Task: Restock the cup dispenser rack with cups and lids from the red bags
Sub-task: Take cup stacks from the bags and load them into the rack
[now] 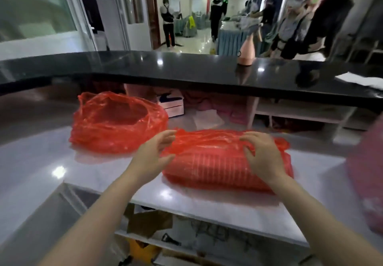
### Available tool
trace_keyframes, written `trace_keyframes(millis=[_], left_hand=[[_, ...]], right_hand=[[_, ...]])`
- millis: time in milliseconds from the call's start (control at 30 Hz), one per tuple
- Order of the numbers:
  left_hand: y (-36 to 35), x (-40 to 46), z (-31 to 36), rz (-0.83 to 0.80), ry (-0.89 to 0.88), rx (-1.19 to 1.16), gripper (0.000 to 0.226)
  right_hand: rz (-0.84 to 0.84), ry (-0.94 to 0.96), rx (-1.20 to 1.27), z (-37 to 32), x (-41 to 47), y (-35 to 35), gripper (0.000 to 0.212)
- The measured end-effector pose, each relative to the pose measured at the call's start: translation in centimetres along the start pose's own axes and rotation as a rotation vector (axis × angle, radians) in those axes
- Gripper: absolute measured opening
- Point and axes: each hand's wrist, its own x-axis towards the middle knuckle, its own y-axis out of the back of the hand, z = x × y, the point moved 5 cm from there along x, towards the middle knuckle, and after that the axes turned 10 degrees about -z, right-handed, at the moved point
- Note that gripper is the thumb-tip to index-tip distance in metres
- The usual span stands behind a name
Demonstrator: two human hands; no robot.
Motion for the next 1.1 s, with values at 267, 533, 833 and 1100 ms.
trace_keyframes(millis=[267,533,833,1100], left_hand=[[-7.8,6.9,-3.1,-0.419,-0.260,0.958,0.128],[-14.0,10.3,0.3,-0.575,-0.454,0.738,0.091],[-17.3,11.9,2.3,-0.380,-0.407,0.482,0.036],[-17.4,11.9,0.8,-0.375,-0.390,0.415,0.040]], right_hand=[[-0.209,-0.084,-0.274,5.2,-3.3,-2.6,0.046],[-0.061,-0.016,-0.291,5.6,-9.5,-3.1,0.042],[0.144,-0.724,-0.057,9.8,-13.3,-2.1,0.022],[0.032,-0.853,-0.057,12.7,-10.7,-0.5,0.044]])
